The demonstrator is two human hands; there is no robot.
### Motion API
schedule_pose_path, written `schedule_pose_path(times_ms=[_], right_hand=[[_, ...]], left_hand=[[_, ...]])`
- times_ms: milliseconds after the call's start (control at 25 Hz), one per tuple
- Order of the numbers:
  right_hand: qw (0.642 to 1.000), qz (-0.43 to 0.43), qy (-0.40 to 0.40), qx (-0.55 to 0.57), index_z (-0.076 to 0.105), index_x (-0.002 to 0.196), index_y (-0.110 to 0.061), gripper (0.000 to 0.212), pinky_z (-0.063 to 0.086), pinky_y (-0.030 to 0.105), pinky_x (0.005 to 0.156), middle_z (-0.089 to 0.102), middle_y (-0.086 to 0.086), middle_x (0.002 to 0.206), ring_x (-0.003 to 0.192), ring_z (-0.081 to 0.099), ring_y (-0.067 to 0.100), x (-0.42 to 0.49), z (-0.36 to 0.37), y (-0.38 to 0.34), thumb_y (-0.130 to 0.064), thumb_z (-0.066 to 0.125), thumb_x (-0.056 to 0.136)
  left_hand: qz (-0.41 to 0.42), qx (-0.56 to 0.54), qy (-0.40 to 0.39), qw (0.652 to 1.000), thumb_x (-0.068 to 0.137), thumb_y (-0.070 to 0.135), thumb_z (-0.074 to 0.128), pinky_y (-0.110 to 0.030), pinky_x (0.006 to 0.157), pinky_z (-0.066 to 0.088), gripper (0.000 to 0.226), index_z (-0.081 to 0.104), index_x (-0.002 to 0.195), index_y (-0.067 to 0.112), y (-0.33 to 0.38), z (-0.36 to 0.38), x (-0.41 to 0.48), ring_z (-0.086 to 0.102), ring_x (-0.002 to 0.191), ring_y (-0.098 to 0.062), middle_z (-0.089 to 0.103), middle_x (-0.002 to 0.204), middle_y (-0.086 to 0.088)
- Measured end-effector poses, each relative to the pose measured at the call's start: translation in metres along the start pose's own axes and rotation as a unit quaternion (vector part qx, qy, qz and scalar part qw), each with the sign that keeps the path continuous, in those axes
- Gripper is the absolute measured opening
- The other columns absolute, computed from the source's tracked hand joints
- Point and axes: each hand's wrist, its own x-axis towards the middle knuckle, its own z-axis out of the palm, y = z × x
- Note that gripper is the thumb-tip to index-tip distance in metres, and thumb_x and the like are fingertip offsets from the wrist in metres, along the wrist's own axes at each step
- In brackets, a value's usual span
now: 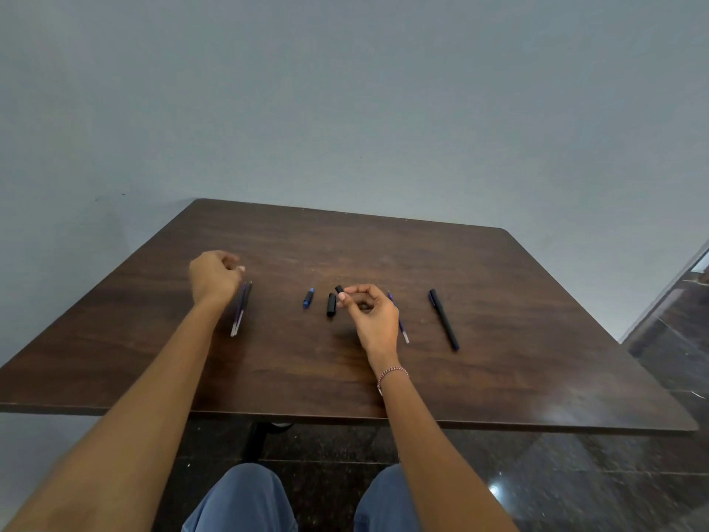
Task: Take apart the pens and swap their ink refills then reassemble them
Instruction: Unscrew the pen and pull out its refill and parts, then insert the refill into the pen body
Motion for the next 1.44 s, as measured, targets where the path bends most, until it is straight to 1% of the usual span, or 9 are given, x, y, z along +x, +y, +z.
schedule_pose_path(times_ms=[200, 320, 440, 560, 800, 960, 1160, 1280, 1440], right_hand=[[1.0, -0.008, 0.015, 0.02, 0.066, 0.091, -0.025, 0.018, 0.055, 0.027, 0.083, 0.074, 0.0, 0.09, 0.088, 0.07, 0.009, 0.001, 0.001, 0.003, -0.014, 0.075, 0.08], [0.999, -0.024, 0.026, 0.011, 0.068, 0.104, -0.025, 0.026, 0.048, 0.01, 0.077, 0.071, -0.013, 0.086, 0.084, 0.065, -0.006, 0.001, 0.0, 0.003, -0.015, 0.075, 0.08], [0.998, -0.035, 0.039, -0.015, 0.067, 0.116, -0.026, 0.036, 0.043, 0.003, 0.074, 0.069, -0.014, 0.084, 0.081, 0.06, -0.013, 0.0, 0.0, 0.002, -0.019, 0.074, 0.081], [0.997, -0.059, 0.041, -0.025, 0.069, 0.111, -0.028, 0.034, 0.042, 0.001, 0.07, 0.068, -0.015, 0.079, 0.078, 0.061, -0.012, -0.001, 0.0, 0.002, -0.019, 0.076, 0.079], [0.996, -0.075, 0.038, 0.008, 0.067, 0.099, -0.03, 0.028, 0.045, 0.004, 0.067, 0.07, -0.011, 0.077, 0.076, 0.065, -0.006, -0.002, 0.0, 0.0, -0.017, 0.078, 0.077], [0.997, -0.079, 0.019, 0.013, 0.062, 0.094, -0.038, 0.033, 0.051, 0.01, 0.068, 0.07, -0.01, 0.075, 0.076, 0.068, -0.001, -0.006, -0.001, -0.004, -0.014, 0.078, 0.077], [0.998, -0.067, -0.01, 0.003, 0.065, 0.098, -0.034, 0.025, 0.052, 0.013, 0.07, 0.071, -0.009, 0.081, 0.078, 0.068, 0.0, -0.01, -0.001, -0.008, -0.017, 0.073, 0.082], [0.996, -0.071, 0.007, -0.048, 0.066, 0.105, -0.025, 0.026, 0.05, 0.011, 0.078, 0.067, -0.013, 0.093, 0.085, 0.063, -0.004, 0.003, -0.01, -0.015, -0.007, 0.065, 0.087], [0.979, 0.011, 0.064, -0.195, 0.066, 0.109, -0.009, 0.027, 0.053, 0.029, 0.088, 0.065, 0.003, 0.093, 0.085, 0.063, 0.013, 0.041, -0.042, -0.024, 0.004, 0.059, 0.087]], left_hand=[[0.035, -0.242, 0.024, 0.969, 0.085, 0.005, 0.065, -0.017, 0.069, 0.054, 0.021, 0.068, 0.104, 0.012, 0.029, 0.017, -0.051, 0.066, 0.071, -0.004, 0.07, 0.089, -0.001], [0.015, -0.361, -0.03, 0.932, 0.085, -0.001, 0.064, -0.015, 0.064, 0.054, 0.021, 0.068, 0.102, 0.011, 0.037, 0.037, -0.088, 0.067, 0.066, -0.005, 0.069, 0.084, 0.0], [0.002, -0.407, -0.066, 0.911, 0.082, -0.004, 0.066, -0.013, 0.063, 0.055, 0.024, 0.068, 0.097, 0.014, 0.035, 0.052, -0.117, 0.068, 0.068, -0.004, 0.068, 0.082, 0.003], [0.033, -0.396, -0.087, 0.913, 0.078, -0.005, 0.069, -0.015, 0.073, 0.054, 0.028, 0.069, 0.104, 0.008, 0.033, 0.057, -0.129, 0.066, 0.075, -0.006, 0.069, 0.085, -0.001], [0.1, -0.336, -0.108, 0.93, 0.072, -0.002, 0.077, -0.013, 0.078, 0.051, 0.037, 0.068, 0.105, 0.012, 0.033, 0.055, -0.133, 0.065, 0.087, -0.006, 0.069, 0.096, 0.001], [0.162, -0.242, -0.11, 0.95, 0.069, 0.007, 0.081, -0.017, 0.076, 0.052, 0.033, 0.069, 0.095, 0.023, 0.036, 0.056, -0.137, 0.065, 0.08, -0.005, 0.069, 0.083, 0.004], [0.176, -0.24, -0.104, 0.949, 0.068, 0.008, 0.081, -0.01, 0.069, 0.05, 0.031, 0.069, 0.092, 0.023, 0.036, 0.054, -0.138, 0.063, 0.072, 0.001, 0.068, 0.078, 0.01], [0.178, -0.245, -0.109, 0.947, 0.069, 0.005, 0.08, -0.006, 0.069, 0.048, 0.033, 0.069, 0.098, 0.017, 0.035, 0.056, -0.136, 0.062, 0.072, 0.002, 0.067, 0.079, 0.009], [0.161, -0.264, -0.097, 0.946, 0.07, 0.0, 0.079, -0.004, 0.067, 0.047, 0.033, 0.069, 0.098, 0.016, 0.034, 0.057, -0.135, 0.06, 0.072, -0.002, 0.066, 0.08, 0.003]])
